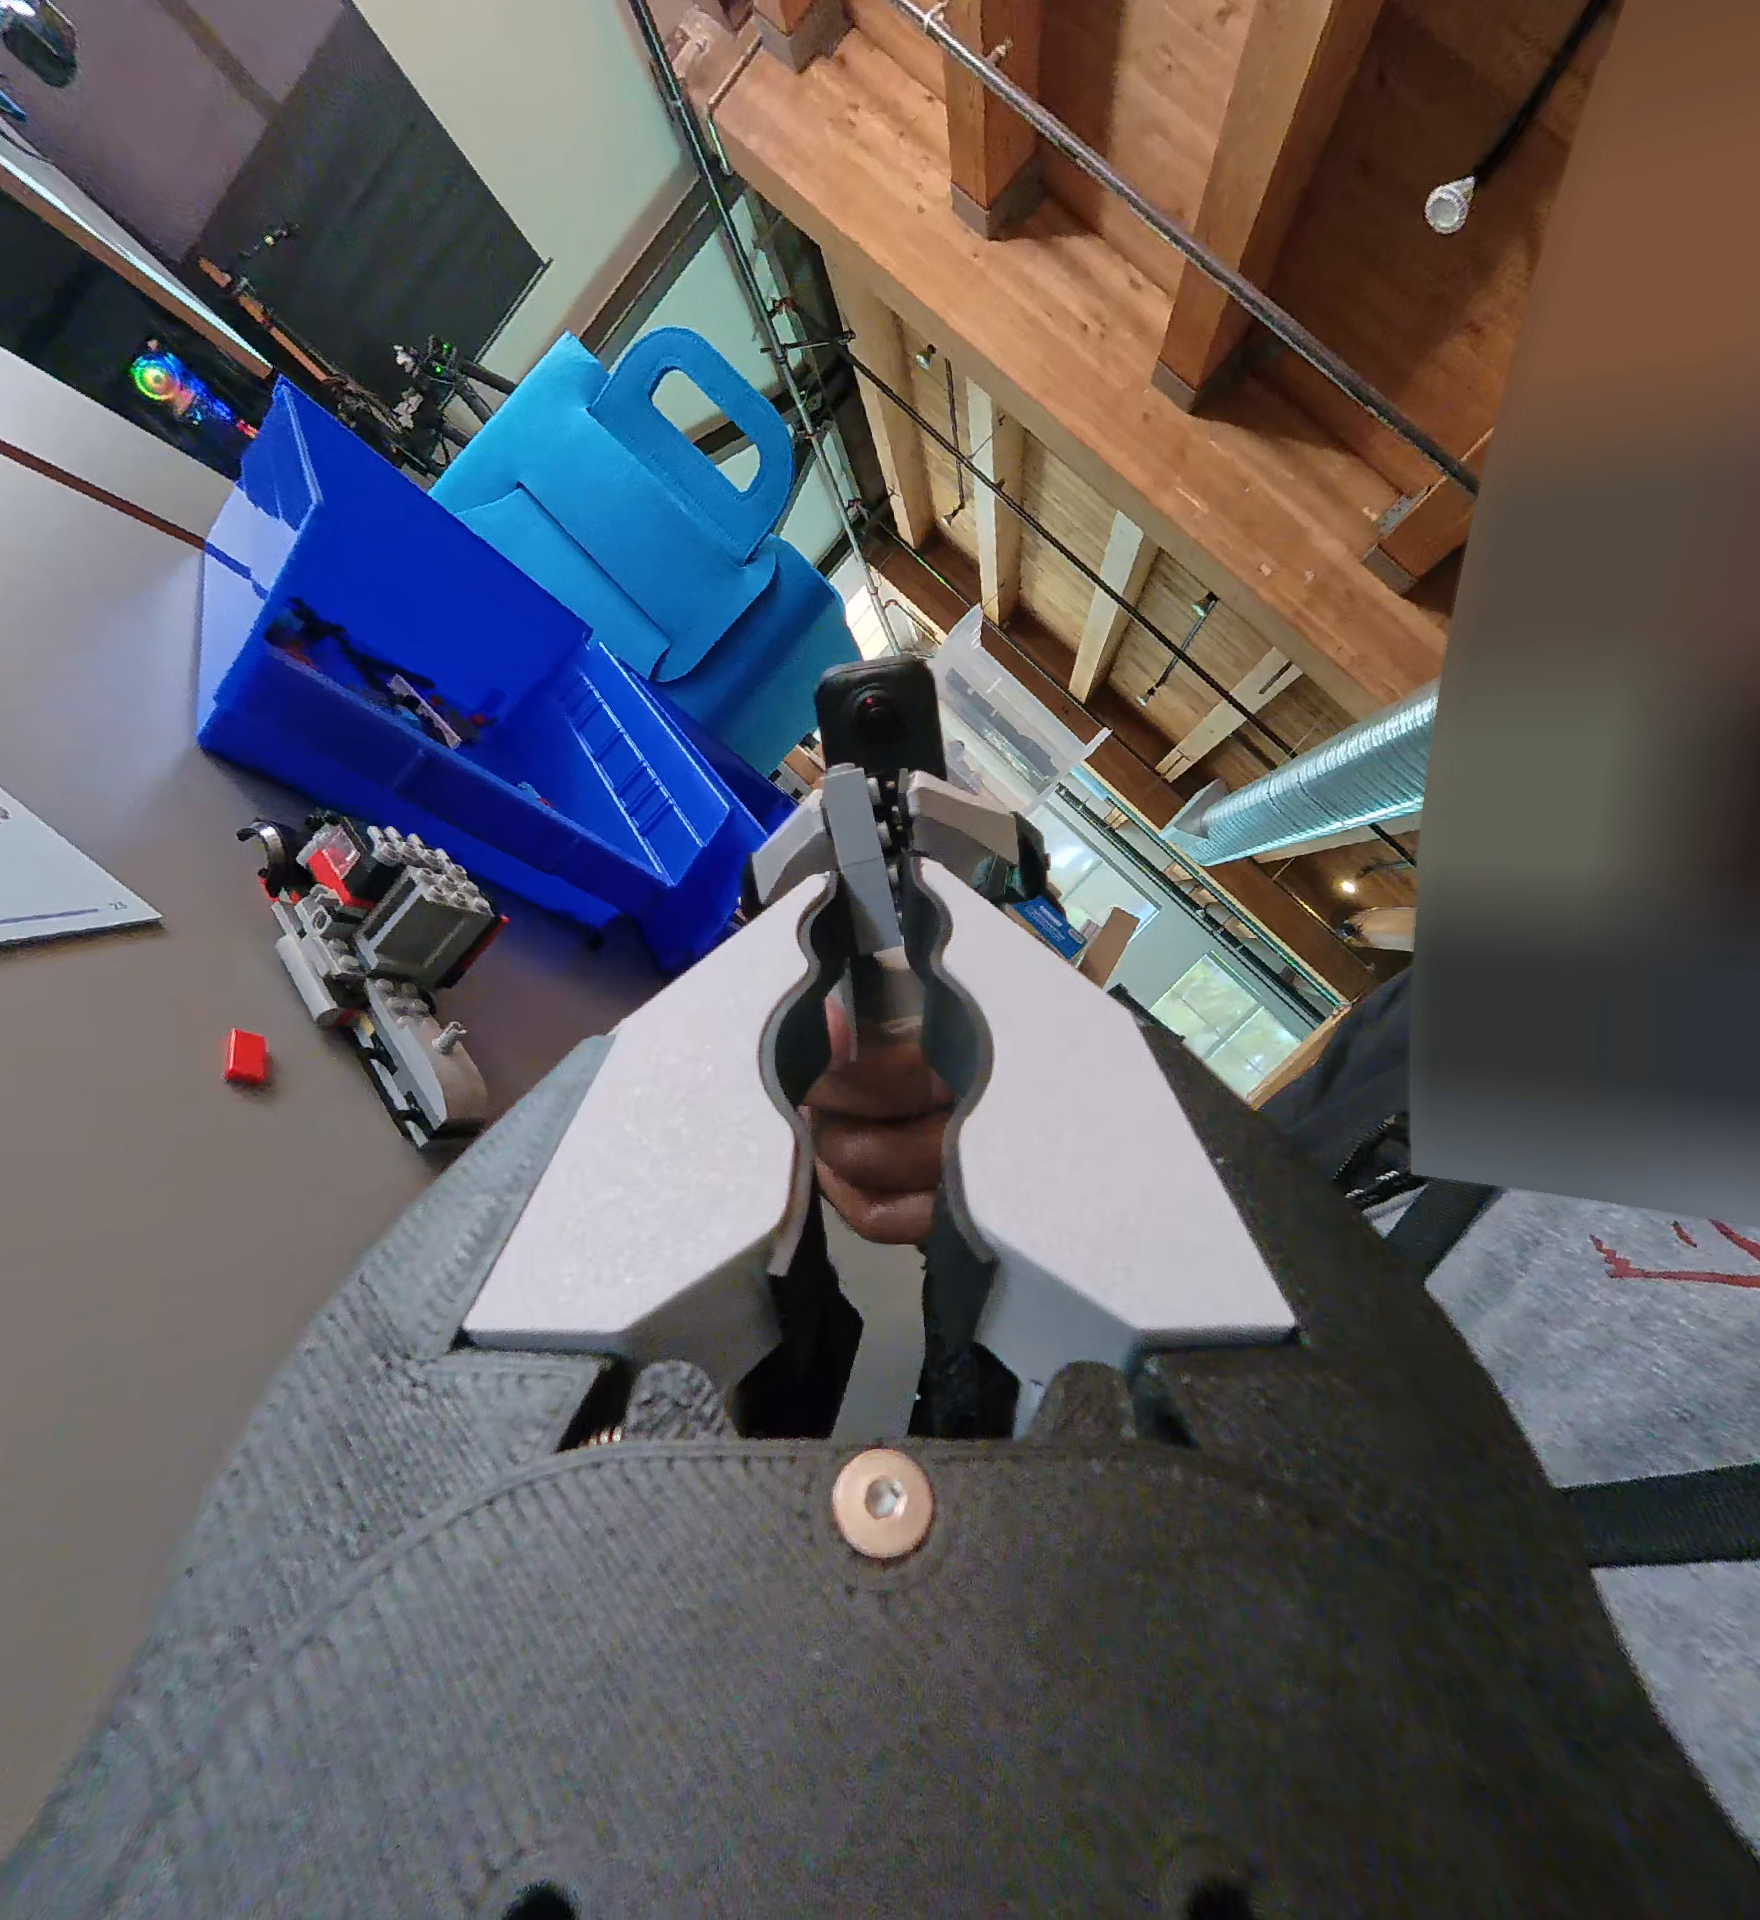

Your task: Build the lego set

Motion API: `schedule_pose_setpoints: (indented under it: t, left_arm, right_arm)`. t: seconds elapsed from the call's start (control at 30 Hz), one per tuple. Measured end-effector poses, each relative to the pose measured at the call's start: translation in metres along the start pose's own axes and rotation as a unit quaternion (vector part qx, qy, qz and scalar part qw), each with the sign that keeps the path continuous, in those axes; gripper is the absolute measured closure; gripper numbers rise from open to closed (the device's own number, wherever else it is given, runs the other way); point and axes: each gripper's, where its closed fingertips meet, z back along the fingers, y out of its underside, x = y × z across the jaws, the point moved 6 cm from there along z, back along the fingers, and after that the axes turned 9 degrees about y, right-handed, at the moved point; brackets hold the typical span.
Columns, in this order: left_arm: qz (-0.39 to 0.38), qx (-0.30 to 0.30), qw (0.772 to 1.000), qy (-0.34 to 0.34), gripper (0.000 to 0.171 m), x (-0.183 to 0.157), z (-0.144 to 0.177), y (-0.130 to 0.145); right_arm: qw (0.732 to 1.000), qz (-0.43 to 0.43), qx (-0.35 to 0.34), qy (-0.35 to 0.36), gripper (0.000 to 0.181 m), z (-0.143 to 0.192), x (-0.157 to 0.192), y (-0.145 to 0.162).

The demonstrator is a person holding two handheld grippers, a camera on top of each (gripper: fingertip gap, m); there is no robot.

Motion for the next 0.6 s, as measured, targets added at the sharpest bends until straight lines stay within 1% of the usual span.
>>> schedule_pose_setpoints:
  t: [0.1, 0.17, 0.23, 0.37, 0.5, 0.6]
  left_arm:
    - [0.011, -0.009, 1.000, -0.002, 0.162, -0.0002, -0.0019, -0.0011]
    - [0.013, -0.019, 1.000, -0.005, 0.162, 0.0004, -0.0006, -0.0039]
    - [0.012, -0.022, 1.000, -0.009, 0.162, 0.0014, 0.0013, -0.0054]
    - [0.003, -0.009, 1.000, -0.012, 0.162, 0.0008, 0.0003, -0.0043]
    - [-0.012, 0.001, 1.000, -0.023, 0.161, 0.0003, 0.0008, -0.0038]
    - [-0.016, 0.003, 1.000, -0.023, 0.161, -0.0010, 0.0012, -0.0036]
  right_arm:
    - [0.999, -0.029, -0.015, -0.022, 0.168, 0.0004, -0.0019, -0.0007]
    - [0.998, -0.043, -0.026, -0.034, 0.157, 0.0037, -0.0026, -0.0017]
    - [0.998, -0.040, -0.024, -0.034, 0.155, 0.0040, -0.0032, -0.0009]
    - [1.000, -0.021, -0.006, -0.022, 0.161, -0.0008, -0.0025, 0.0027]
    - [1.000, -0.010, -0.005, -0.021, 0.168, -0.0011, -0.0046, 0.0029]
    - [1.000, -0.002, -0.004, -0.024, 0.169, -0.0011, -0.0043, 0.0036]
